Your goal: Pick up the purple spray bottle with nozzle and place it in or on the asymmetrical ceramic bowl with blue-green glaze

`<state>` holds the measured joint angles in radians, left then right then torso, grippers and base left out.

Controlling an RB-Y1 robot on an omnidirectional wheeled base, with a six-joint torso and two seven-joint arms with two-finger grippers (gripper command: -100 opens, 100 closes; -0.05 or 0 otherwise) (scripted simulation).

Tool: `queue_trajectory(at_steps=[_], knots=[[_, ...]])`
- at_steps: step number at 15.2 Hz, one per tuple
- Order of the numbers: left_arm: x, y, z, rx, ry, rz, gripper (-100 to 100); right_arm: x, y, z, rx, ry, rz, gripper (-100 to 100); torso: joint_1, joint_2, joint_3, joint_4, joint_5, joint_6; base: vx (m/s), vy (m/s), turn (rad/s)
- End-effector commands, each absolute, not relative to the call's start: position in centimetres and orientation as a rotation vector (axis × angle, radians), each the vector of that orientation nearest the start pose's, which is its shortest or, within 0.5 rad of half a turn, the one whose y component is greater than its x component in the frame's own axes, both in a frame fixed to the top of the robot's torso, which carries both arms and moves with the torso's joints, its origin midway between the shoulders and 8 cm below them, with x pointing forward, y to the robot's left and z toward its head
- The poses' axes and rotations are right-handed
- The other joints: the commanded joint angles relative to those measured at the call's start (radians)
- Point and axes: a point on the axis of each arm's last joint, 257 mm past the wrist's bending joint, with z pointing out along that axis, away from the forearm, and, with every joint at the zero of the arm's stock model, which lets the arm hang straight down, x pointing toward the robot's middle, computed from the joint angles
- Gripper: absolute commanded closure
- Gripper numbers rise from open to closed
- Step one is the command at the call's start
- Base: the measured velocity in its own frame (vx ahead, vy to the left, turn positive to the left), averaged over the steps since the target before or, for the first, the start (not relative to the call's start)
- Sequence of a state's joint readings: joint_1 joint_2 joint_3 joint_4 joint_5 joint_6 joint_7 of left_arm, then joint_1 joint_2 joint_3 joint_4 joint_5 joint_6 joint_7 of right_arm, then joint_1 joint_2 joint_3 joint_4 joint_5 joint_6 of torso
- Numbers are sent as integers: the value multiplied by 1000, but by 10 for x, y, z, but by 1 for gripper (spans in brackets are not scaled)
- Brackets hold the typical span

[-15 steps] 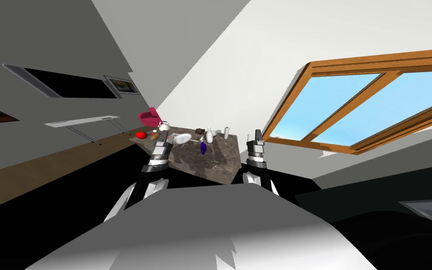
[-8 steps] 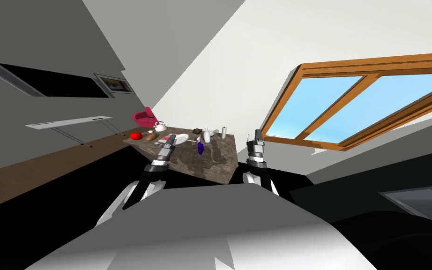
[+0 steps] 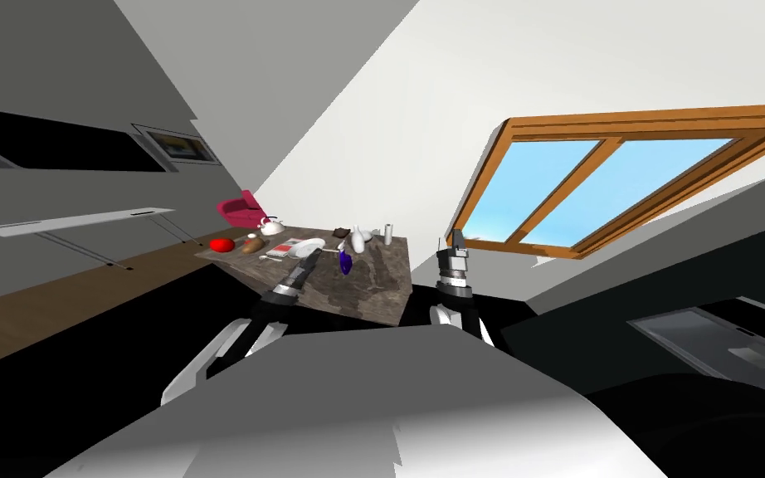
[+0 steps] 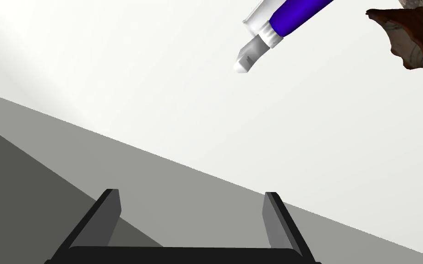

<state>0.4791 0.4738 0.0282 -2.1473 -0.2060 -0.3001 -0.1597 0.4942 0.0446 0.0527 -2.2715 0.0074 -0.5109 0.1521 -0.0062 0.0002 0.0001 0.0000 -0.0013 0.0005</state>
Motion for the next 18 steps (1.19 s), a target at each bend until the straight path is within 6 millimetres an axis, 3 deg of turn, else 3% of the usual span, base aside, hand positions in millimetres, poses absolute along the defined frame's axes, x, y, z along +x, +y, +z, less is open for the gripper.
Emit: queue_trajectory(at_steps=[1, 5, 9, 12, 18], knots=[[399, 277, -94, -252, 1323, -783, -100, 346, -265, 25, 628, 612, 1212, 0, 0, 0, 0, 0, 0, 0, -2, -86, -82], [409, 298, -136, -178, 1453, -627, -100, 346, -265, 25, 628, 612, 1212, 0, 1, 0, 0, 0, 0, 0, 0, -80, -106], [412, 311, -156, -144, 1510, -548, -100, 346, -265, 25, 628, 612, 1212, 0, 1, 0, 0, 0, 0, 0, 4, -72, -75], [416, 332, -182, -97, 1582, -433, -100, 346, -265, 25, 628, 612, 1212, 0, 1, 0, 0, 0, 0, 0, -2, -67, -100], [420, 366, -213, -24, 1670, -266, -100, 346, -265, 25, 628, 612, 1211, 0, 1, -1, 0, 0, 0, 0, 14, -71, -70]])
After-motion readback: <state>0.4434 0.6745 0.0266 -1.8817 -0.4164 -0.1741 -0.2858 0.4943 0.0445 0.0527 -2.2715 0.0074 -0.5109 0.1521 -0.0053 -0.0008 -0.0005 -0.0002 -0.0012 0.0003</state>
